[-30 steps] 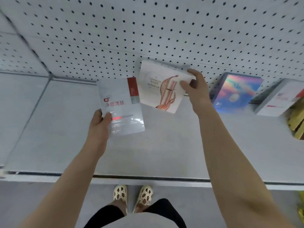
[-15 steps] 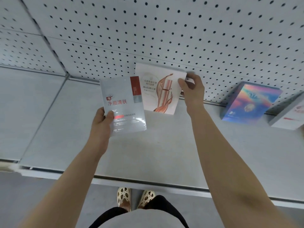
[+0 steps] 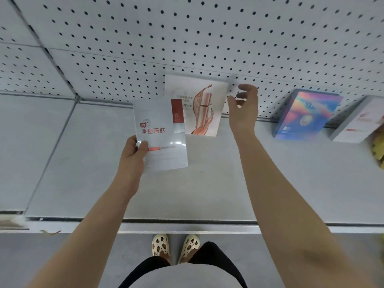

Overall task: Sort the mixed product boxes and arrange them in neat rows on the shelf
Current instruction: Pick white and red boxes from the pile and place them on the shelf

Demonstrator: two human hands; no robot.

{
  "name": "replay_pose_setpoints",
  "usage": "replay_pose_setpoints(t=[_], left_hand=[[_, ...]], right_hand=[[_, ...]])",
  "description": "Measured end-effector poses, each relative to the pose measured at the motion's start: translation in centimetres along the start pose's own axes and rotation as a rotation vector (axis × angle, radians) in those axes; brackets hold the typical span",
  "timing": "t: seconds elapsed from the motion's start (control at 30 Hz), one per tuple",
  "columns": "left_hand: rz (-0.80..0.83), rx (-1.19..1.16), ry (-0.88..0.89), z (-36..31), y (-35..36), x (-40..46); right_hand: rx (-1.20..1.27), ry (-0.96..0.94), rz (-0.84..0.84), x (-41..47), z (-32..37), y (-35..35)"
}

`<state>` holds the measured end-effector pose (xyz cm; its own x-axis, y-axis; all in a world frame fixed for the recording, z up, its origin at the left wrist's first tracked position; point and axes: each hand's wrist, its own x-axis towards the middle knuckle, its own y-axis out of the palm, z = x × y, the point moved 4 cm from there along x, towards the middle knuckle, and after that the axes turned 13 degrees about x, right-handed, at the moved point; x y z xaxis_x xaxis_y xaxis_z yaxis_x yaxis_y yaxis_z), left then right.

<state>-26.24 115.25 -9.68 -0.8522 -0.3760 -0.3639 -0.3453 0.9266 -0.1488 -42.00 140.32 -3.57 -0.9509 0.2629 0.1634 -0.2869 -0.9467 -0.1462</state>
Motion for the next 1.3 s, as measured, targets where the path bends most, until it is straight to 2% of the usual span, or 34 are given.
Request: replay_pose_setpoints(t=[0.1, 0.2, 0.27, 0.33, 0.5, 0.7, 0.87, 1.03, 1.17, 1.3], left_hand=[[0.07, 0.039, 0.036, -0.2, 2.0, -0.5], [0.177, 0.083, 0.061, -0.3, 5.5, -1.6], [0.254, 0.114, 0.081, -0.4, 8.3, -2.7], [0.326, 0.157, 0.106, -0.5, 11.4, -3.8], [0.448, 0.319, 0.187, -0.5, 20.6, -6.1], [0.569, 0.443, 0.158, -1.3, 35.1, -9.6], [0.563, 0.422, 0.167, -2.4, 47.2, -11.7], [0.557, 0.387, 0.22, -4.5, 54.9, -12.1], [0.546, 0.364, 0.239, -5.0, 57.7, -11.3], [0.527, 0.394, 0.216, -4.9, 59.3, -10.9]], right_hand=[[-0.016, 0.024, 0.129, -2.4, 0.7, -1.8], [0.04, 0.188, 0.28, -4.7, 0.7, -4.0], [0.15, 0.313, 0.298, -5.6, 0.1, -6.2], [0.201, 0.343, 0.291, -5.7, -0.6, -8.8], [0.185, 0.267, 0.257, -3.3, -2.7, -18.1], [0.157, 0.234, 0.195, 2.8, -4.3, -32.6], [0.127, 0.194, 0.134, 9.7, -6.1, -43.0], [0.059, 0.128, 0.155, 15.8, -8.2, -46.7], [-0.017, 0.028, 0.163, 18.8, -8.8, -46.8], [-0.193, -0.134, 0.189, 20.2, -9.1, -46.3]])
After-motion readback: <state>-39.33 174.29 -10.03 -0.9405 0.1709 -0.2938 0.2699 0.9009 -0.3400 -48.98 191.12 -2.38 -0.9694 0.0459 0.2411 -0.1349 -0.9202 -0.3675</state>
